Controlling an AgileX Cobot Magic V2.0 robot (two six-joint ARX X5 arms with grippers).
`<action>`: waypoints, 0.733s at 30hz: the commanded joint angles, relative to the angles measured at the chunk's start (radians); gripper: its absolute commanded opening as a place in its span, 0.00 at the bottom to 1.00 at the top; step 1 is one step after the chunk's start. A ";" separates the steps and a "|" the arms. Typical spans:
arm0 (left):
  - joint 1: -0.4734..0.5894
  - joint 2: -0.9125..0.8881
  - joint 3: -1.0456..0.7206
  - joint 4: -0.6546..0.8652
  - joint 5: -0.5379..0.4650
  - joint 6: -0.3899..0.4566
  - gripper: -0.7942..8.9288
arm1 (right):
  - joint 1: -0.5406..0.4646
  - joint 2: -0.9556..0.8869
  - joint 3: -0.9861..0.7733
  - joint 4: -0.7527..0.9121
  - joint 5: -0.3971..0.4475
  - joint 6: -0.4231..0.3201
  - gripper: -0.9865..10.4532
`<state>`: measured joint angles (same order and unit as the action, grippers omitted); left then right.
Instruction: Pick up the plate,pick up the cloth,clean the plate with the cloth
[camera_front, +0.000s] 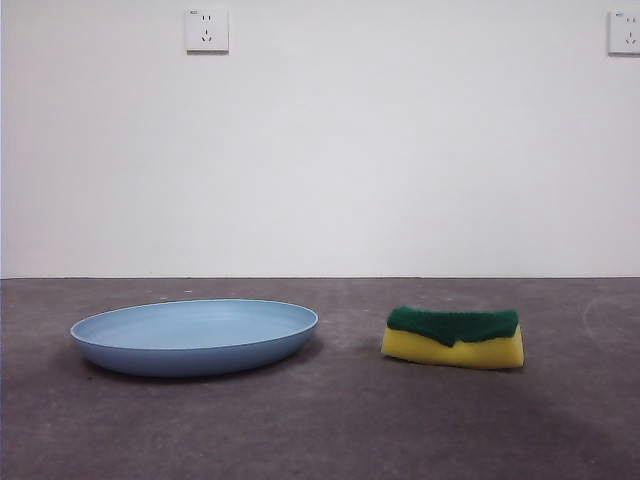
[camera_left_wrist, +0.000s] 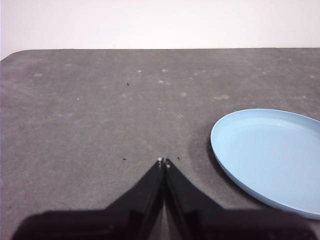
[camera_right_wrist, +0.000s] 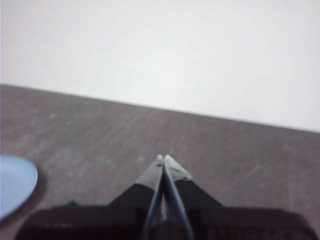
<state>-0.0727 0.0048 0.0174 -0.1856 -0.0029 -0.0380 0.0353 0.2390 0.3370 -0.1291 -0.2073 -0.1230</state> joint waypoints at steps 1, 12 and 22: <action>0.003 -0.003 -0.014 0.004 0.006 -0.006 0.08 | -0.002 -0.051 -0.104 0.039 -0.001 0.030 0.09; 0.003 -0.003 -0.014 0.004 0.006 -0.006 0.08 | -0.002 -0.205 -0.330 0.121 0.003 0.096 0.09; 0.003 -0.003 -0.014 0.004 0.006 -0.006 0.08 | -0.002 -0.238 -0.332 -0.048 0.057 0.175 0.09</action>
<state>-0.0727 0.0048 0.0174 -0.1856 -0.0029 -0.0380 0.0341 0.0040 0.0174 -0.1642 -0.1497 0.0284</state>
